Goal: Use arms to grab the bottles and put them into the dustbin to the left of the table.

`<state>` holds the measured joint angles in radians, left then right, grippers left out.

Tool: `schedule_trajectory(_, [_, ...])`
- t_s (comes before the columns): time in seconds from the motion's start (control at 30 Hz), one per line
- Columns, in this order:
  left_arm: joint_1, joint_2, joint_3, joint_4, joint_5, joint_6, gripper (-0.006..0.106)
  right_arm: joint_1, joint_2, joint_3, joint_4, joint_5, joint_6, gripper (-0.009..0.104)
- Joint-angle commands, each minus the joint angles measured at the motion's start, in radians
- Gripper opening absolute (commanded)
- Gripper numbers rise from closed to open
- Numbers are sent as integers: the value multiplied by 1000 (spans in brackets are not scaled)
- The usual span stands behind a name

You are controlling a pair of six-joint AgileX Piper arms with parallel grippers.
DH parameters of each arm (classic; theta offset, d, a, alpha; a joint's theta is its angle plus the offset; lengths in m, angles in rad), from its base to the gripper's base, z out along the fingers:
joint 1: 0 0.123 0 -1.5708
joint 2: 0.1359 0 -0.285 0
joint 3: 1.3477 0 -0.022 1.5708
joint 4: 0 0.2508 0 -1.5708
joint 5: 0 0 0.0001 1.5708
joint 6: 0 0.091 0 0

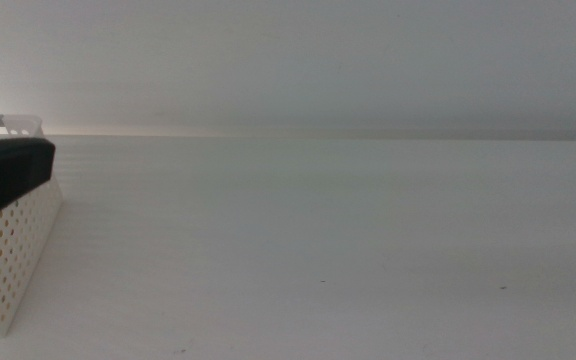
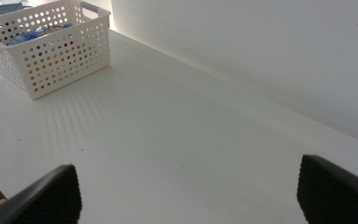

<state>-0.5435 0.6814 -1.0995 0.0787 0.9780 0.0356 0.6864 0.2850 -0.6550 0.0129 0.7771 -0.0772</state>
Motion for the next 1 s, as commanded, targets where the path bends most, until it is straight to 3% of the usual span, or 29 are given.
schedule_trajectory(0.0, [-5,-5,10,0,-17,-9,94,1,-4,2,-5,-13,0,93])
schedule_trajectory(0.2, [26,-37,72,0,-104,-9,94,1,-16,8,-22,-34,0,93])
schedule_trajectory(0.37, [143,-128,251,0,-261,-7,94,1,-65,91,-115,-264,0,93])
schedule_trajectory(0.53, [269,-263,450,-8,-357,-7,94,-64,-104,217,-108,-343,0,93])
schedule_trajectory(0.63, [344,-340,549,-8,-422,-11,94,-151,-131,298,-97,-343,0,93])
schedule_trajectory(0.77, [434,-442,671,-8,-524,-11,94,-324,-190,381,-18,-350,0,93])
schedule_trajectory(0.97, [546,-574,855,-37,-657,-11,94,-575,-327,492,-13,-350,0,93])
